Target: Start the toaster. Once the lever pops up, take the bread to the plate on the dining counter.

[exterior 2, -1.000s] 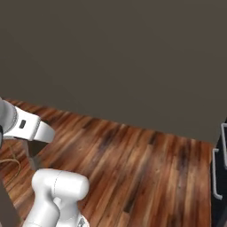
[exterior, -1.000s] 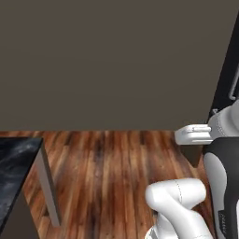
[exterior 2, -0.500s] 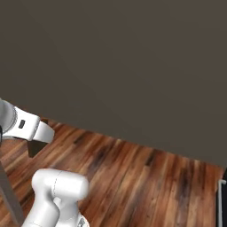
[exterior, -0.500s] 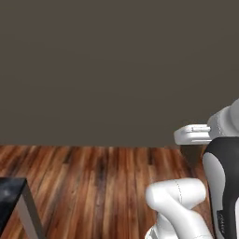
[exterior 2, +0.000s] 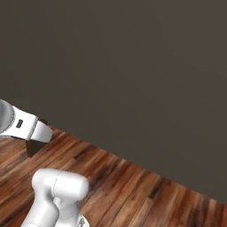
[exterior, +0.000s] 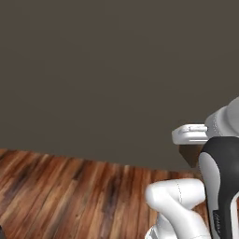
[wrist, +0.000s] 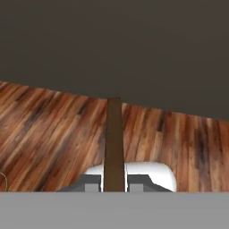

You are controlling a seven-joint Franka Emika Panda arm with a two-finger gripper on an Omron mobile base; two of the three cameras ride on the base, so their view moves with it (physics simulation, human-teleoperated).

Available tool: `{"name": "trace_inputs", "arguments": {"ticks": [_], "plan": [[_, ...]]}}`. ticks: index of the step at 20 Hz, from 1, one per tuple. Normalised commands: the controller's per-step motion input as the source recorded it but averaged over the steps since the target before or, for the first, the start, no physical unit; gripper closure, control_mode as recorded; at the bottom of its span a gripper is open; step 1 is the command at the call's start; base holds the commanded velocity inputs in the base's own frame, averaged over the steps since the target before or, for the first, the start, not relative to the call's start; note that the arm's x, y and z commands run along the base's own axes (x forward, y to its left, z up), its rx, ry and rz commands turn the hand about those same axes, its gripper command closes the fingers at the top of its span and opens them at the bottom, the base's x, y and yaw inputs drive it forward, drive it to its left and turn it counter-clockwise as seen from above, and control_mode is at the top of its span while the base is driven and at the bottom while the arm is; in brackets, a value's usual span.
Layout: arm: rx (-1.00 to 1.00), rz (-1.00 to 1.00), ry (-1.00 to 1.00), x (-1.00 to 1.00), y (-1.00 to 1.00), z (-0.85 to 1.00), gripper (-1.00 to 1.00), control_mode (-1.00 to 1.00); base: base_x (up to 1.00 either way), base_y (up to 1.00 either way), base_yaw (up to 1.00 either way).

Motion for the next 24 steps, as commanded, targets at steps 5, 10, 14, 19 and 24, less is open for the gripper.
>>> {"name": "trace_inputs", "arguments": {"ticks": [5,10,14,19,24], "plan": [[0.0,0.0,0.0,0.0,0.0,0.0,1.0,1.0,1.0,-0.65,0.61],[0.0,0.0,0.0,0.0,0.0,0.0,1.0,1.0,1.0,-0.66,0.61],[0.0,0.0,0.0,0.0,0.0,0.0,1.0,1.0,1.0,-0.71,0.59],[0.0,0.0,0.0,0.0,0.0,0.0,1.0,1.0,1.0,-0.7,0.58],[0.0,0.0,0.0,0.0,0.0,0.0,1.0,1.0,1.0,-0.61,0.6]]}}
